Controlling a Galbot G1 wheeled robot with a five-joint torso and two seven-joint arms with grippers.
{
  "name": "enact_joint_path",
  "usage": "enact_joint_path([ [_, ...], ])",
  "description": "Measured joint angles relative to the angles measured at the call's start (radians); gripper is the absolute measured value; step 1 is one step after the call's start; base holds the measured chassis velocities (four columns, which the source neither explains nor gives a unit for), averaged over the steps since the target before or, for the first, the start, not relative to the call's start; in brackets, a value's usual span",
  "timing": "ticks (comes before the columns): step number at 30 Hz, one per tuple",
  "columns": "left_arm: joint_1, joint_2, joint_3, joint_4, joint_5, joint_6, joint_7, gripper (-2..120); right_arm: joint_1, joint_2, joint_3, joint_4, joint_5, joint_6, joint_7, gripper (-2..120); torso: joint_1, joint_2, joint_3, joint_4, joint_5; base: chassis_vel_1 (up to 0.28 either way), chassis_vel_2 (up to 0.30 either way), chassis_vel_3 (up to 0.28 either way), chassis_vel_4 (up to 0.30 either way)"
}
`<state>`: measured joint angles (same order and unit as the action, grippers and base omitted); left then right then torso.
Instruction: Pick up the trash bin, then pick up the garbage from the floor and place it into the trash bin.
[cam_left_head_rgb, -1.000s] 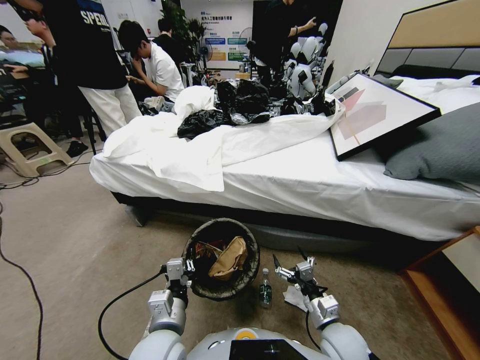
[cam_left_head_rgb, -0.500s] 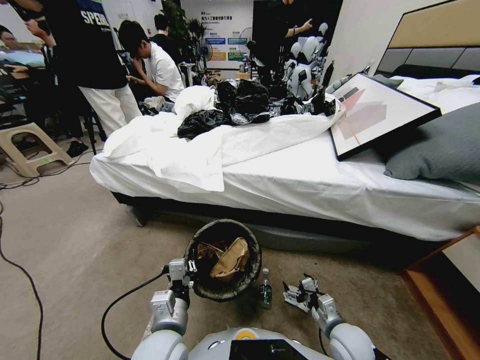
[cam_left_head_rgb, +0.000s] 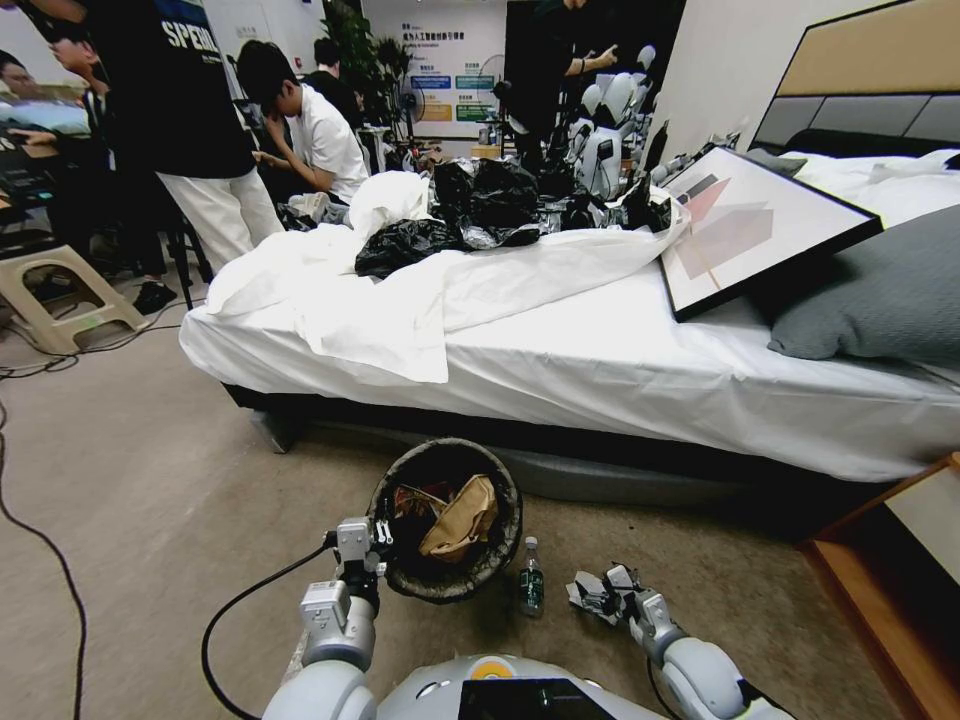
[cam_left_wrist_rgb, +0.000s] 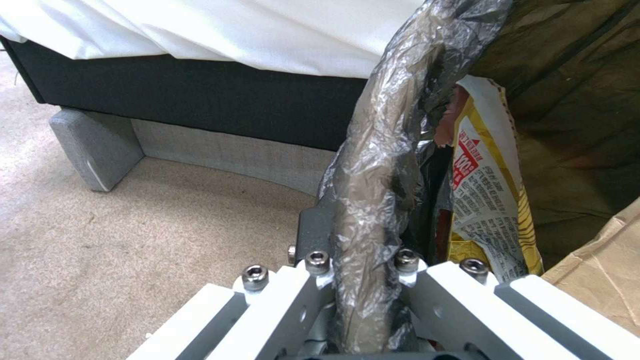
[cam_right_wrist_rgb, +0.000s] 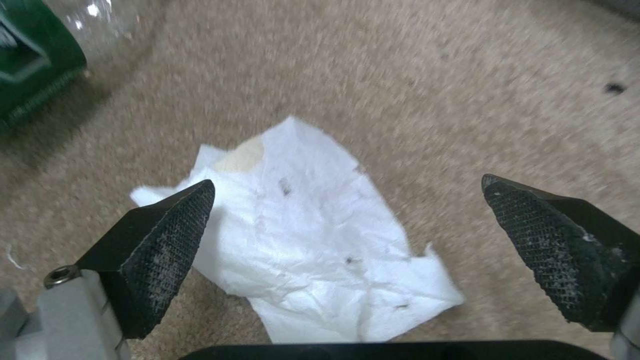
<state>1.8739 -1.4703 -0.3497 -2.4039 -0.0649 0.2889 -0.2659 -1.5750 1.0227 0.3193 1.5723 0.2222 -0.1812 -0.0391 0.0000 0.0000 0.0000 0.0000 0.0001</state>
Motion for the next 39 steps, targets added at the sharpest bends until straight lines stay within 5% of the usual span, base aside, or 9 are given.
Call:
enact_joint_path([
  [20, 0.003, 0.000, 0.001, -0.001, 0.001, 0.000, 0.000, 0, 0.047, 0.090, -0.018, -0.140, -0.032, 0.051, -0.013, 100, 0.000, 0.000, 0.000, -0.0005, -0.0012, 0.000, 0.000, 0.000, 0.000],
  [39, 0.001, -0.001, 0.011, 0.003, 0.008, -0.003, -0.002, 0, 0.037, 0.102, -0.018, -0.146, -0.051, 0.095, -0.020, 57, 0.000, 0.000, 0.000, 0.0001, 0.0006, 0.000, 0.000, 0.000, 0.000],
])
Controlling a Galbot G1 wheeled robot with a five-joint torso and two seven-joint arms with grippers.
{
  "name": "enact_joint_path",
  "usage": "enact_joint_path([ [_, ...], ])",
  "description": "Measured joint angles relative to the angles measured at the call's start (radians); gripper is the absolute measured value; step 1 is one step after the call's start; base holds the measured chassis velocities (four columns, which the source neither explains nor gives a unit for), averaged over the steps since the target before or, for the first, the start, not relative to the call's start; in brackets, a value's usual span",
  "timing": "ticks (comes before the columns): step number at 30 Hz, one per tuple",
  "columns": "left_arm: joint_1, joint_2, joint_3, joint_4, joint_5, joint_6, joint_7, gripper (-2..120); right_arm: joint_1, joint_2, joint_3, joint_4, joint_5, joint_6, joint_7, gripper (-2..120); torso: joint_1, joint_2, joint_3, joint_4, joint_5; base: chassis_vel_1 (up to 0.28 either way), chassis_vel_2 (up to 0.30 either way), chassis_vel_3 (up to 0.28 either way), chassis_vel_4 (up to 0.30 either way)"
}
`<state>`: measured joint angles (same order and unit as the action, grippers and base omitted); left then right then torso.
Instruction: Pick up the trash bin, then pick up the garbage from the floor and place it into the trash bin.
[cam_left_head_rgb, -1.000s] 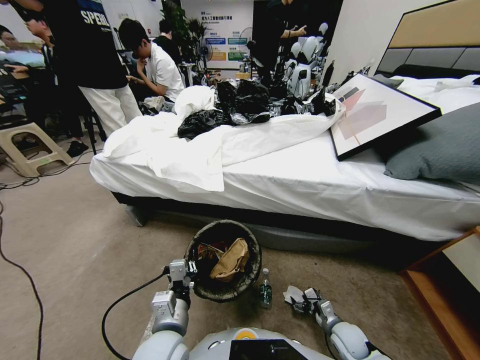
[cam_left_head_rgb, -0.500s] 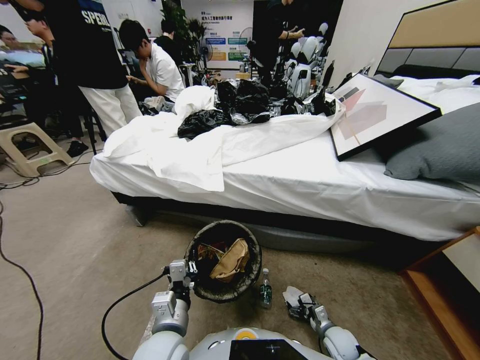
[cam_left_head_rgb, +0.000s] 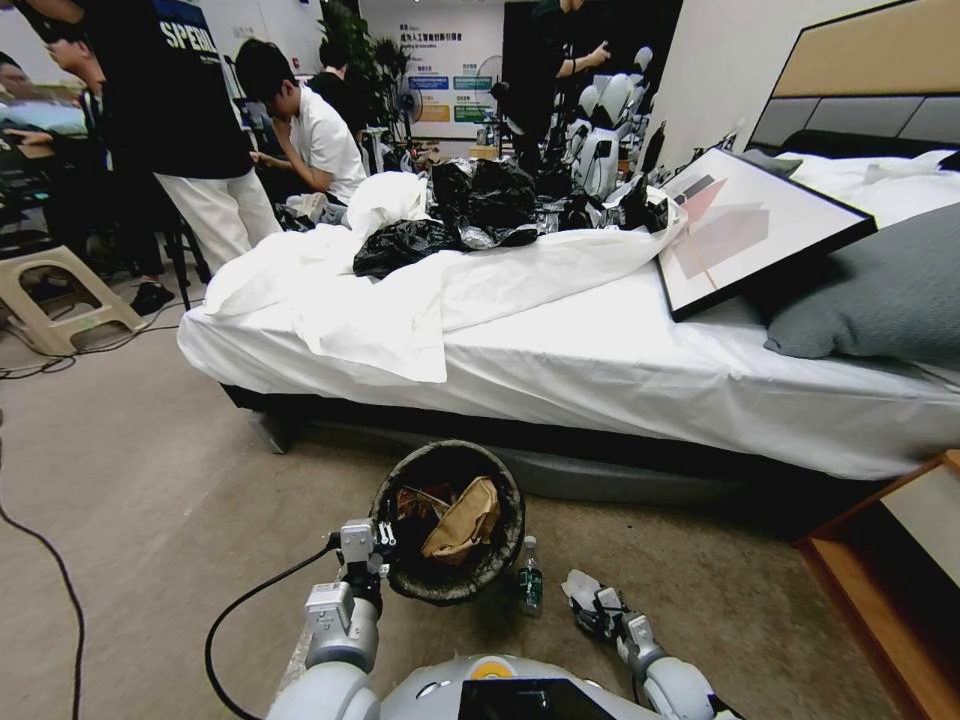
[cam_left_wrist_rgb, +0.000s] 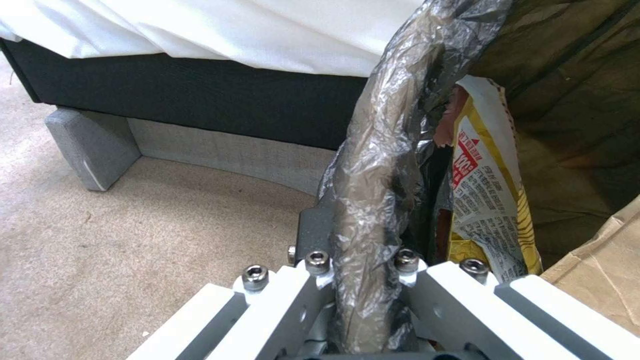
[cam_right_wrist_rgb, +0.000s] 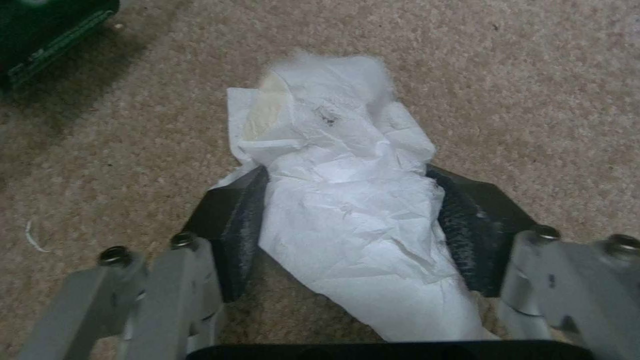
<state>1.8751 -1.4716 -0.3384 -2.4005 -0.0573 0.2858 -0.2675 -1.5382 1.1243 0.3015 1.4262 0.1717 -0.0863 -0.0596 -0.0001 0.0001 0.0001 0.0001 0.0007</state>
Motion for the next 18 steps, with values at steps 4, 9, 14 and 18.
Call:
enact_joint_path([
  [4, -0.001, 0.000, 0.004, 0.002, 0.002, -0.001, 0.000, 0, -0.001, -0.001, 0.001, 0.000, -0.003, 0.008, 0.000, 47, 0.000, 0.000, 0.000, 0.0004, 0.0007, 0.000, 0.000, 0.000, 0.000],
  [9, -0.003, 0.001, 0.005, 0.004, 0.003, -0.001, -0.001, 0, 0.001, -0.006, 0.013, -0.007, -0.007, 0.016, 0.008, 36, 0.000, 0.000, 0.000, -0.0001, -0.0011, 0.000, 0.000, 0.000, 0.000],
  [14, -0.003, 0.001, 0.005, 0.004, 0.003, -0.001, -0.001, 0, 0.001, -0.006, 0.013, -0.009, -0.008, 0.024, 0.004, 22, 0.000, 0.000, 0.000, 0.0000, -0.0008, 0.000, 0.000, 0.000, 0.000],
  [18, -0.004, 0.001, 0.006, 0.008, 0.003, -0.001, -0.001, 0, -0.001, -0.005, 0.013, -0.007, -0.010, 0.029, 0.004, 7, 0.000, 0.000, 0.000, -0.0003, -0.0010, 0.000, 0.000, 0.000, 0.000],
])
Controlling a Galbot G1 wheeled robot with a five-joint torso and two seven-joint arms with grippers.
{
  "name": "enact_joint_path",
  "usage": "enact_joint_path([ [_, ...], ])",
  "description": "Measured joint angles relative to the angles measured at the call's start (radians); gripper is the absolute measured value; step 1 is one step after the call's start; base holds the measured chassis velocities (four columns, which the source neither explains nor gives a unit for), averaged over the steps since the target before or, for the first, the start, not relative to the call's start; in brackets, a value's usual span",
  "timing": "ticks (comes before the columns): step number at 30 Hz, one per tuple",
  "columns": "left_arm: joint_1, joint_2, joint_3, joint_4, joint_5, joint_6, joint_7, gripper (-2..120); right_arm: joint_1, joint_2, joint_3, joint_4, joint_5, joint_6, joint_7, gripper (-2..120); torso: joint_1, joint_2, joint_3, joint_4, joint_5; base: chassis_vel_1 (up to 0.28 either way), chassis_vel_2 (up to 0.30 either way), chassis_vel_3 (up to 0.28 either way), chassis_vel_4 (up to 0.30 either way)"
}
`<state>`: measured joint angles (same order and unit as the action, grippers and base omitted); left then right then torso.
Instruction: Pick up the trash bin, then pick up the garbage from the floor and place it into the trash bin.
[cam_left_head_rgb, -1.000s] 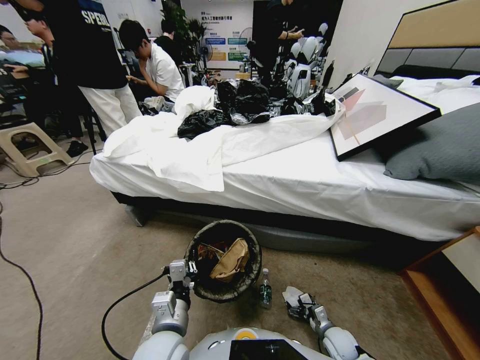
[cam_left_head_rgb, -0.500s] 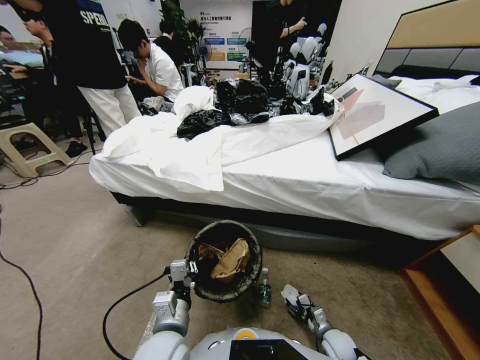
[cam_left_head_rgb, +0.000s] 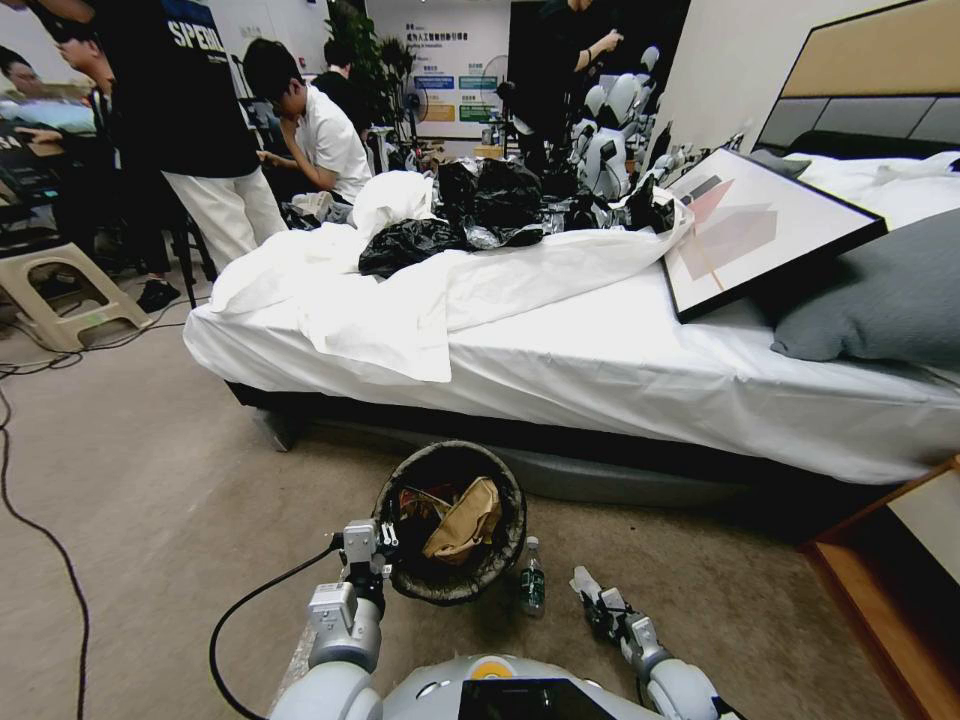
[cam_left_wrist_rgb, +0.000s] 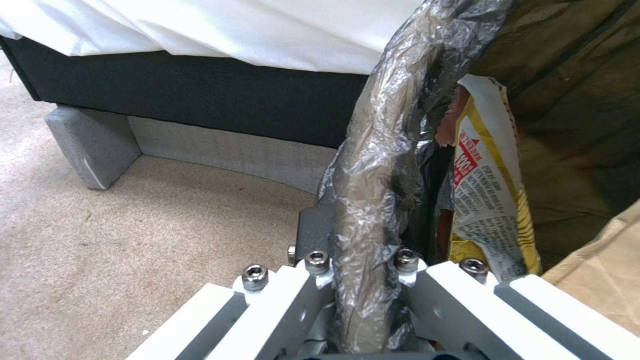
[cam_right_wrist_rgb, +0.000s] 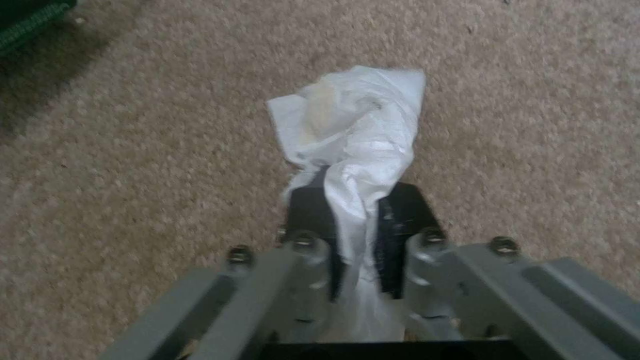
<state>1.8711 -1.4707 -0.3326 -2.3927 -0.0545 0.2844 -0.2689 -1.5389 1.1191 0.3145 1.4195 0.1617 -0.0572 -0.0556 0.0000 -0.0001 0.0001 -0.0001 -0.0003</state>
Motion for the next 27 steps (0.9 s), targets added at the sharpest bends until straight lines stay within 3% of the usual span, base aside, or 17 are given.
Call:
enact_joint_path([
  [2, -0.001, -0.001, 0.003, 0.001, 0.000, 0.000, 0.000, 0, 0.000, 0.002, 0.001, 0.002, -0.001, 0.002, 0.000, 0, 0.000, 0.000, 0.000, -0.0002, 0.0001, 0.000, 0.000, 0.000, 0.000],
  [21, 0.000, -0.003, 0.003, 0.002, 0.005, -0.001, 0.000, 0, 0.004, 0.003, 0.008, 0.015, -0.010, 0.066, 0.001, 0, 0.000, 0.000, 0.000, 0.0001, 0.0003, 0.000, 0.000, 0.000, 0.000],
  [27, -0.001, -0.002, 0.001, 0.002, 0.005, -0.001, 0.001, 0, -0.013, 0.019, 0.023, 0.153, 0.019, 0.099, 0.054, 0, 0.000, 0.000, 0.000, 0.0002, 0.0004, 0.000, 0.000, 0.000, 0.000],
])
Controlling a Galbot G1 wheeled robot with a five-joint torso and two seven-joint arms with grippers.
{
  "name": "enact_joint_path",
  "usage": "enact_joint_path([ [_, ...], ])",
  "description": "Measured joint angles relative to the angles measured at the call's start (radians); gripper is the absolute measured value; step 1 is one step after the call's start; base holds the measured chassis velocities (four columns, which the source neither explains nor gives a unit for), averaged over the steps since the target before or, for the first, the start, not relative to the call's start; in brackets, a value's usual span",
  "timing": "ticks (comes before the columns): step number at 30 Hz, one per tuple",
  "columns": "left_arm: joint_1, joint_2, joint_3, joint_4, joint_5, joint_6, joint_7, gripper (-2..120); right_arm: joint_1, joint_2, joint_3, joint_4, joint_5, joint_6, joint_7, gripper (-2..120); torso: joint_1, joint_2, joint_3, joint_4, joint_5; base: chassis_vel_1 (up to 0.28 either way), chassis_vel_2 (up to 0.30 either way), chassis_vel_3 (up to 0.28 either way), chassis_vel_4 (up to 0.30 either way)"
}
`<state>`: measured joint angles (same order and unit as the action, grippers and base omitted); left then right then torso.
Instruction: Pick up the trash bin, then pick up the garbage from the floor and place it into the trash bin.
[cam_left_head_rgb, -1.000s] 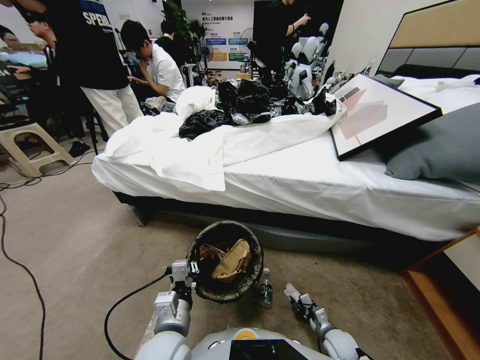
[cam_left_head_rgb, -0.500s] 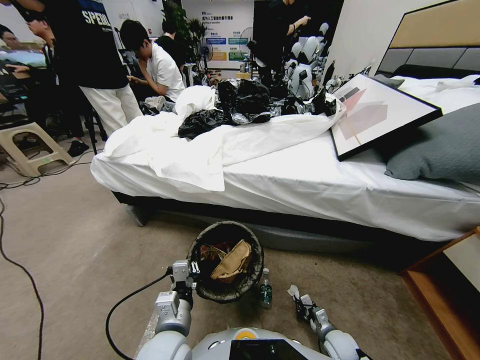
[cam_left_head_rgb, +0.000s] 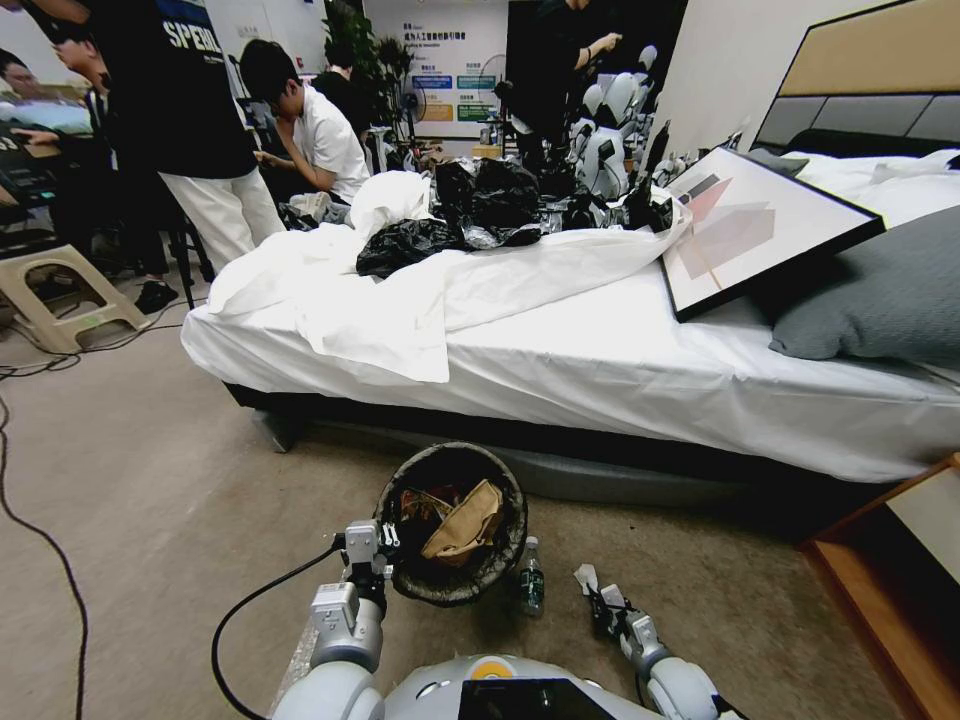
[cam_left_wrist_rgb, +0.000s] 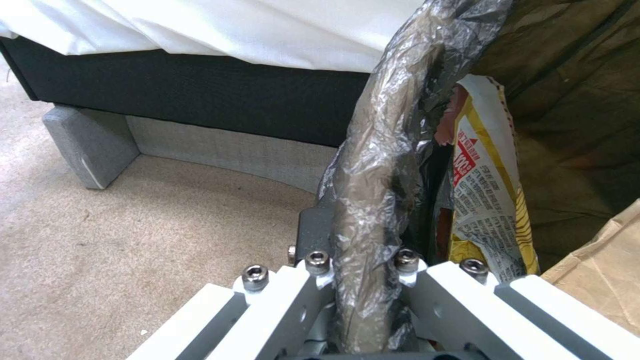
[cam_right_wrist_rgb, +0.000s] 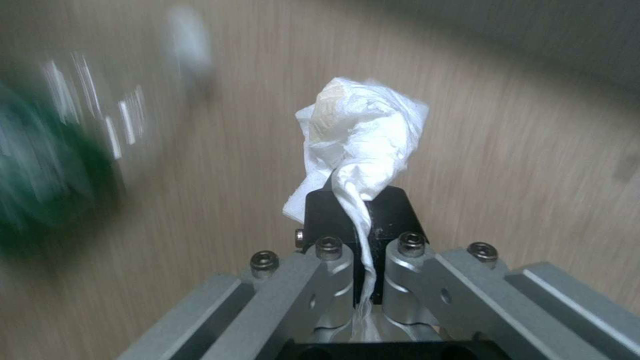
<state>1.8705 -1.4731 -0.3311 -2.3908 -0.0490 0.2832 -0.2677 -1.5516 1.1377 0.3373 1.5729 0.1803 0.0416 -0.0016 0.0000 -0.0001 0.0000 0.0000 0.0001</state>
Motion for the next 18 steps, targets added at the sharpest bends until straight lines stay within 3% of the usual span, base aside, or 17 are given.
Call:
enact_joint_path([
  [7, -0.001, 0.000, 0.000, 0.000, 0.000, 0.000, 0.001, 0, -0.023, 0.011, 0.007, 0.212, 0.033, 0.036, 0.046, 0, 0.000, 0.000, 0.000, 0.0003, -0.0002, 0.000, 0.000, 0.000, 0.000],
  [14, -0.001, 0.002, 0.000, 0.001, 0.000, 0.000, 0.001, 0, -0.034, 0.013, 0.008, 0.332, 0.043, 0.064, 0.057, 0, 0.000, 0.000, 0.000, 0.0000, -0.0003, 0.000, 0.000, 0.000, 0.000],
  [16, -0.002, 0.004, 0.002, 0.003, 0.000, 0.000, 0.002, 0, -0.027, 0.012, -0.002, 0.457, 0.063, 0.210, -0.033, 0, 0.000, 0.000, 0.000, 0.0003, -0.0003, 0.000, 0.000, 0.000, 0.000],
  [18, -0.002, 0.005, 0.004, 0.004, 0.000, 0.000, 0.002, 0, -0.026, 0.010, -0.004, 0.487, 0.074, 0.246, -0.071, 0, 0.000, 0.000, 0.000, 0.0001, -0.0005, 0.000, 0.000, 0.000, 0.000],
])
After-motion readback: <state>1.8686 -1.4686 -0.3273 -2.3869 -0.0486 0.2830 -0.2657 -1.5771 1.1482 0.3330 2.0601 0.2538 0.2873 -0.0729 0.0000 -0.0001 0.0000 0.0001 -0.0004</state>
